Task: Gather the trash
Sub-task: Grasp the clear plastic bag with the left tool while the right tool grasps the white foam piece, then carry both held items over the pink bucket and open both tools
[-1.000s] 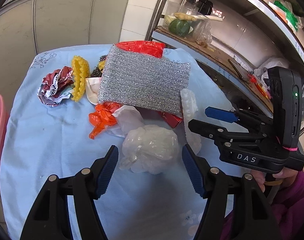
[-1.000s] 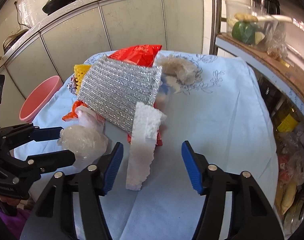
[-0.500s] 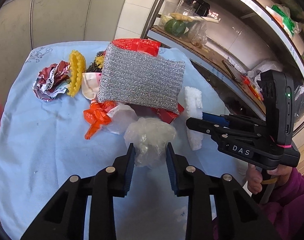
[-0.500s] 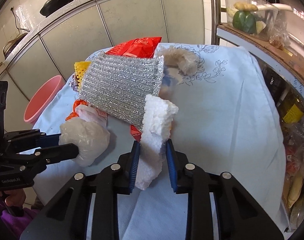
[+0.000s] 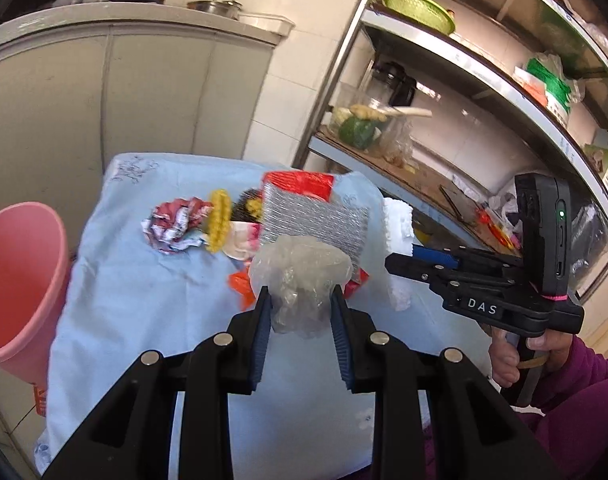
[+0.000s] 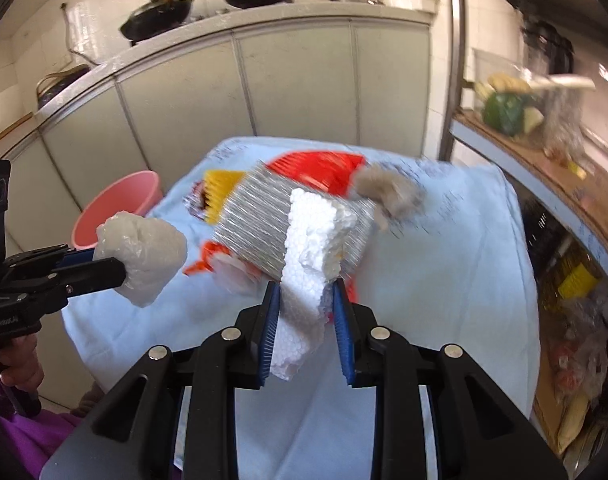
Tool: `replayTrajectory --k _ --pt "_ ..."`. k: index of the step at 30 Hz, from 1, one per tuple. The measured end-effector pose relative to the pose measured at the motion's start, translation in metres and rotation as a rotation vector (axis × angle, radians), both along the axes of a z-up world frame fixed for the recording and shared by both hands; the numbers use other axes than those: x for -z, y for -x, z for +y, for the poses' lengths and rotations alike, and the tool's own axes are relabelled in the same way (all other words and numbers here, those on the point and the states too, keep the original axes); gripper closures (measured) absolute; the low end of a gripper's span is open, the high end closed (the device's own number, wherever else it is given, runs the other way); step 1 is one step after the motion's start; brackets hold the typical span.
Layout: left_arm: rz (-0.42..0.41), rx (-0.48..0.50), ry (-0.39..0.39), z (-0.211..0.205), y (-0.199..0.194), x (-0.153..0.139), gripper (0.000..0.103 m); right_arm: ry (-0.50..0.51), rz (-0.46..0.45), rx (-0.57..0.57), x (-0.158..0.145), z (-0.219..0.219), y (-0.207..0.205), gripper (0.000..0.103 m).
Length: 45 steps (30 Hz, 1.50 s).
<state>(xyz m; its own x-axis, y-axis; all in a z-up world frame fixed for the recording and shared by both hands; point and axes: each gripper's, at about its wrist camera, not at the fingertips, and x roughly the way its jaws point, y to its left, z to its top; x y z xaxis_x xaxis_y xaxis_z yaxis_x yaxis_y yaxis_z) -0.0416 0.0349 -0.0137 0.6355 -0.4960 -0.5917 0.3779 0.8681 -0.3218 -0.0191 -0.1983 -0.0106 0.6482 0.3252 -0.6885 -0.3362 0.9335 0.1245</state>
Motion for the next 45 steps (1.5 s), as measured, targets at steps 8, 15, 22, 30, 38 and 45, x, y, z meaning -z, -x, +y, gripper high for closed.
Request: replayTrajectory --k 8,15,22,30,38,45 --pt "-0.051 -0.37 -0.065 0.088 0.011 -0.011 0.075 -0.038 -0.018 -0.244 -0.011 0.099 -0.033 0.076" --pt "-0.022 -0.621 -0.123 0.158 -0.003 0.002 0.075 -0.065 -0.002 -0.419 -0.013 0.197 -0.058 0.076" --pt "0.056 -0.738 -0.21 0.192 -0.029 0.033 0.074 -0.063 0.032 -0.484 0.002 0.268 -0.096 0.076" --pt "0.113 -0.768 -0.221 0.204 -0.051 0.05 0.074 -0.024 0.1 -0.485 0.032 0.304 -0.119 0.076" --pt "0.131 -0.791 -0.269 0.201 -0.06 0.061 0.066 -0.036 0.182 -0.475 0.045 0.316 -0.134 0.075" --pt "0.138 -0.803 -0.262 0.203 -0.058 0.057 0.059 -0.063 0.188 -0.475 0.04 0.309 -0.136 0.059"
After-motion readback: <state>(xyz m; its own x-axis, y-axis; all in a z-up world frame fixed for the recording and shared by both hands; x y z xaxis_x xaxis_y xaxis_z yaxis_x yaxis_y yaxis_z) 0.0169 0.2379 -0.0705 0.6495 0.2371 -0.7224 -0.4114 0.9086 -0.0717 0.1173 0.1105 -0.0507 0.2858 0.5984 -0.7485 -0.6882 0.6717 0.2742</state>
